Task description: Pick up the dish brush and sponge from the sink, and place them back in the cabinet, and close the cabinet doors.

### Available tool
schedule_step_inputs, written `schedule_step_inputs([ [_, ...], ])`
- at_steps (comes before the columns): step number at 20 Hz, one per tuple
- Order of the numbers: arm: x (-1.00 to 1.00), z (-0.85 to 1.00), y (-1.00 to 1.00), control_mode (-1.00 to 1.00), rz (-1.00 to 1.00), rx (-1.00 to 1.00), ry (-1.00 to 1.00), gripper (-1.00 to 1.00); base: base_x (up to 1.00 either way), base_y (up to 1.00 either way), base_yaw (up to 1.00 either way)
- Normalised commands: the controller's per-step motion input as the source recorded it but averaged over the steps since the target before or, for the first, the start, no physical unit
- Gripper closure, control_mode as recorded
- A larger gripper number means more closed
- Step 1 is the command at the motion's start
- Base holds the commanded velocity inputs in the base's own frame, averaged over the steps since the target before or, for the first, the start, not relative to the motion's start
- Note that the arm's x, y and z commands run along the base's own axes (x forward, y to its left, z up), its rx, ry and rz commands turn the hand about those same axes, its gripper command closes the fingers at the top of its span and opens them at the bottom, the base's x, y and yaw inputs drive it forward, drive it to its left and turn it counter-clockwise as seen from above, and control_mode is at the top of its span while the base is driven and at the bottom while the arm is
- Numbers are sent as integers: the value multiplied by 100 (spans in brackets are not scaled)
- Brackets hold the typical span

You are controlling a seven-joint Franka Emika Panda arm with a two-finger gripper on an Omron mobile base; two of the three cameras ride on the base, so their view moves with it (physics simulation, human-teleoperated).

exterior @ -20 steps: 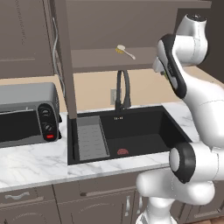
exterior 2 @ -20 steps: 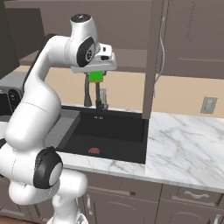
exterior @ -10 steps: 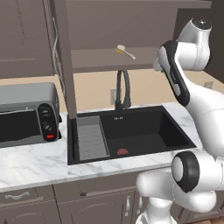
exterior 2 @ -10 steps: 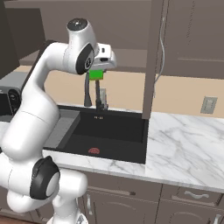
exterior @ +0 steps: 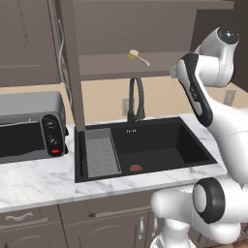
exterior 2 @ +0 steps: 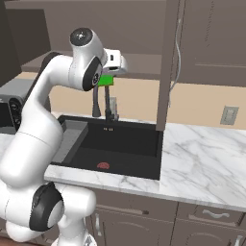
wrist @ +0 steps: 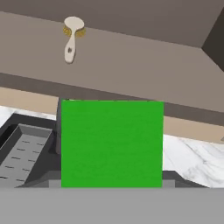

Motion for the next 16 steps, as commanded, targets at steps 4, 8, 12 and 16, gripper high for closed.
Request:
schedule_step_inputs([
  [4,0,6,0,-100,0,0,-9,100,0,0,0],
  [8,0,1,0,-100,0,0,-6,100,0,0,0],
  [12,0,1,0,-100,2,0,-4,100,0,0,0],
  [16,0,10,0,-100,0,0,-3,100,0,0,0],
])
